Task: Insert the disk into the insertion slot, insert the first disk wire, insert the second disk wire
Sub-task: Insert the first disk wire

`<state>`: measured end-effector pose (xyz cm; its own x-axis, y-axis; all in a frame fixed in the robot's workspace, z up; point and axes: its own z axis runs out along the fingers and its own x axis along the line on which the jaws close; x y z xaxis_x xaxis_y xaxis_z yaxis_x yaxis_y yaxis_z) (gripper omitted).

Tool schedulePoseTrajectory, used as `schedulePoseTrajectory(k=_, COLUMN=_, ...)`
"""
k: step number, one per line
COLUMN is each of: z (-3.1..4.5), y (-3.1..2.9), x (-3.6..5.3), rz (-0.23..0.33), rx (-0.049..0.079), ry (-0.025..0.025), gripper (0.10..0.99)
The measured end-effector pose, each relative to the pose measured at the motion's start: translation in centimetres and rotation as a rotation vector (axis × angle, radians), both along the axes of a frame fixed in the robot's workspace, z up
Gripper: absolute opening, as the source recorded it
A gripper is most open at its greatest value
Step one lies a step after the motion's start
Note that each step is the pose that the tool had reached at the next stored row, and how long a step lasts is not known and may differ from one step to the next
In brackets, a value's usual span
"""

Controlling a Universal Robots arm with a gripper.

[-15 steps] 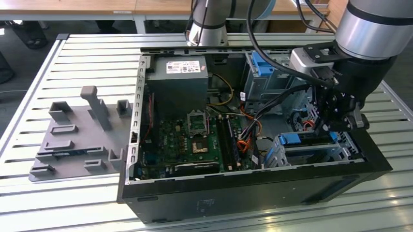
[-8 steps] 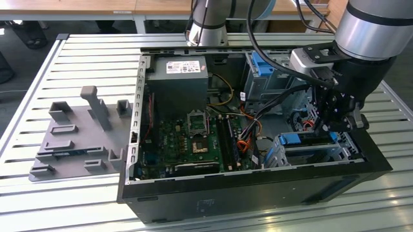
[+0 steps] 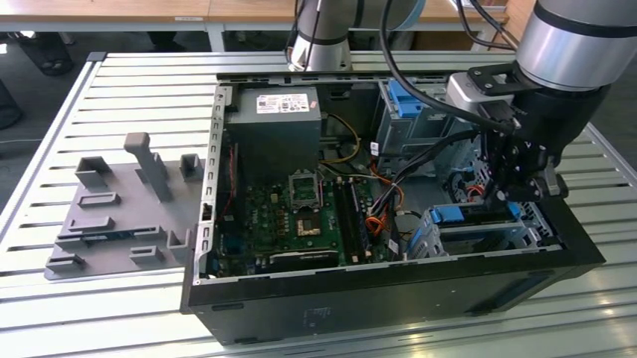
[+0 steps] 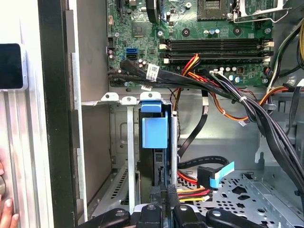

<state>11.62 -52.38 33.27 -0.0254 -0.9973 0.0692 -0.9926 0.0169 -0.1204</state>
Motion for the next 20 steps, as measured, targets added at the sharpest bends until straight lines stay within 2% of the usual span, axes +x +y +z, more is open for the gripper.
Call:
schedulePoseTrajectory(k=4, z=0.01, y=0.07, x=0.02, rz=-0.014, rx=0.0, ry=0.0001, gripper=0.165)
schedulePoseTrajectory(k=9, z=0.0, y=-0.13, x=0.03, rz=-0.014, rx=0.0, ry=0.0003, gripper=0.165)
schedulePoseTrajectory(k=20, z=-0.21, y=-0.13, x=0.03, rz=-0.014, rx=0.0, ry=0.002, gripper=0.165)
